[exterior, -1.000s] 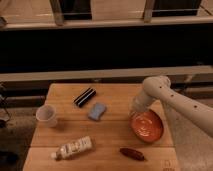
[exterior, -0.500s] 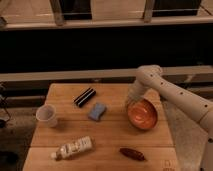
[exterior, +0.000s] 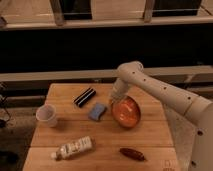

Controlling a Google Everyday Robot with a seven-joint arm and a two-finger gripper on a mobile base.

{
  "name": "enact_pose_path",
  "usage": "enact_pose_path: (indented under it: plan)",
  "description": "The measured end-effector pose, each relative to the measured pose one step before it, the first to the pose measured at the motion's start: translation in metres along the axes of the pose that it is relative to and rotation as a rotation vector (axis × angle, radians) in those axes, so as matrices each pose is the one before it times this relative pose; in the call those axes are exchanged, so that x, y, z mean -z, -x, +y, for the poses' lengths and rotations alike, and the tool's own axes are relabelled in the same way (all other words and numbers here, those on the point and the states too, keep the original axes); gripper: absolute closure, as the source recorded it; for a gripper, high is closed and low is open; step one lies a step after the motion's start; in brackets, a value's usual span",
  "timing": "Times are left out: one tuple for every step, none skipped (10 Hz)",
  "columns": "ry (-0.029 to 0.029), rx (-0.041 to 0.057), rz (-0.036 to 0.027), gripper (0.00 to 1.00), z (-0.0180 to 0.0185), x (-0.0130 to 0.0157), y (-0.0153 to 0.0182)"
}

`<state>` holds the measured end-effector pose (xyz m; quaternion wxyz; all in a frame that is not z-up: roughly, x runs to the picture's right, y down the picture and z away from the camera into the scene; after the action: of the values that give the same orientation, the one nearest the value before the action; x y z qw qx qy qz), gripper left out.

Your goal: Drag the ceramic bowl in a circle

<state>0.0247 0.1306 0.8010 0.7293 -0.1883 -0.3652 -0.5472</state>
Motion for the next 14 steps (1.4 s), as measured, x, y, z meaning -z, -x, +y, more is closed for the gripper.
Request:
enact_pose_path:
  plan:
    - [-0.01275,0.0657,-0.00914,1.0,-0.02227,-0.00157,0.01613]
    - [-0.01387,0.0556,-0.00767,1.0,-0.01815,-0.00143,0.01775]
    - [-0.0083,0.03488,-0.00492,1.0,-0.00881,-0.00018,0.0128]
    - [-0.01611,0.05454,-0.00927,1.0,-0.01093,-0.00063,0.02338]
    - [-0.01,0.02551,-0.00709,1.0,-0.00308,-0.00098,0.01774]
    - [-0.00712,0.01262,-0.00534,1.0,0.00094,-0.00065,0.01467]
    - [-0.00875,0.00673,-0.00487,1.0,0.00421,-0.00023,0.01896]
    - [-0.00698,-0.00703,-0.00273,1.0,0.01066,0.00118,0.02045]
    - [-0.00389,-0.01289,-0.00095,1.0,0.01046,0.00164,0.01127]
    - [-0.00366,-0.02297,0.00057,1.0,0.01541,0.0037,0.00964]
    - [-0.00145,-0.03287,0.00296,1.0,0.01912,0.0048,0.00544]
    - [-0.00073,-0.04074,0.005,1.0,0.02107,0.00537,0.0018]
    - [0.00298,-0.03337,0.00544,1.0,0.01695,0.0042,-0.00081]
    - [0.00275,-0.02778,0.00721,1.0,0.01319,0.0036,-0.00236]
